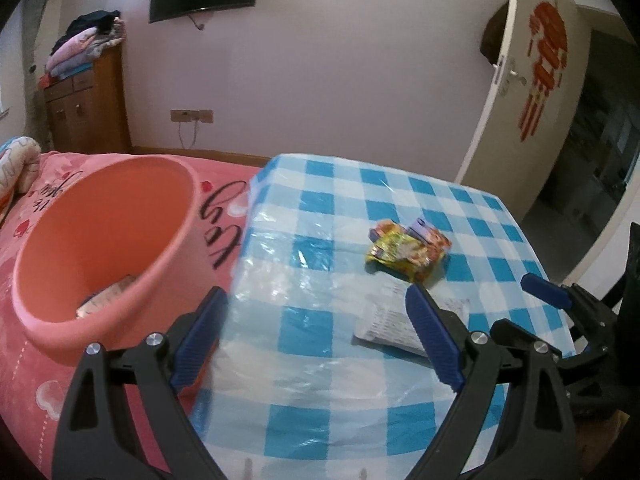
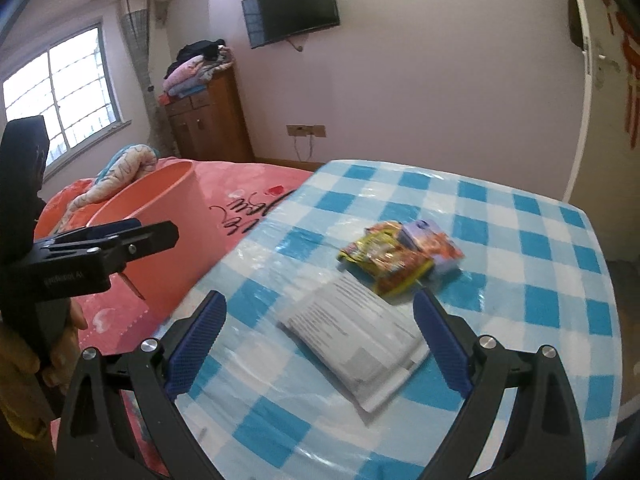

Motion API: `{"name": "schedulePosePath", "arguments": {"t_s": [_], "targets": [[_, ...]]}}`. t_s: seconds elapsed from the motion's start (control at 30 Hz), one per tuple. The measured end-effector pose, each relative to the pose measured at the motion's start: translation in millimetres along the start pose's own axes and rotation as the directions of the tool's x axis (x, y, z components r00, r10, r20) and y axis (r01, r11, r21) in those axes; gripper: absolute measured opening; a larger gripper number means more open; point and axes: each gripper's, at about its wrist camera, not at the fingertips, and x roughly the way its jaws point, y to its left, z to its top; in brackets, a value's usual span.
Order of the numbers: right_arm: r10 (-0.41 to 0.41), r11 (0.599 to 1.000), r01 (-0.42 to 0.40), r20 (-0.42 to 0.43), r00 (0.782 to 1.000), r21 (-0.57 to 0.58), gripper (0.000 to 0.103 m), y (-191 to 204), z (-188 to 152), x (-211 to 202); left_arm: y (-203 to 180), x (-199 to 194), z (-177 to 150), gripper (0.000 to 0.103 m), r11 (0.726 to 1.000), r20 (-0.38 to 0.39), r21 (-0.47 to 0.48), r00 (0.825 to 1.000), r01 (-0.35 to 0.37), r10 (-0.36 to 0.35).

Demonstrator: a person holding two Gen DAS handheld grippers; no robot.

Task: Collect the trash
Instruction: 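Lower the left tool onto the yellow snack bag and close it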

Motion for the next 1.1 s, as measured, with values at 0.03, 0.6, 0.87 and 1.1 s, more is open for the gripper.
{"name": "schedulePosePath", "arguments": {"t_s": [0.03, 0.6, 0.87, 1.1], "targets": [[-0.008, 1.0, 0.008, 0.0, 1.0, 0.006, 0.093, -4, -3, -2, -3, 3, -2, 0.091, 1.0, -0.009, 0.006, 1.0, 0.006, -0.006], [-0.077, 0.985, 0.079, -0.016, 0.997, 0.155, 0.093, -81, -29, -2, -52, 83, 3, 0.091, 0.994, -0.157, 0.037, 0.983, 0.102, -0.095], [-0.078, 0.964, 0.08, -0.018, 0.997, 0.252, 0.093, -121, -42, 1, -75, 146, 13, 0.091, 0.968, -0.261, -0.131, 0.934, 0.215, -0.243], [-0.064, 0.948, 0.066, -0.016, 0.998, 0.312, 0.093, -148, -51, -1, -88, 188, 24, 0.087, 0.947, -0.278, -0.249, 0.921, 0.204, -0.272]]}}
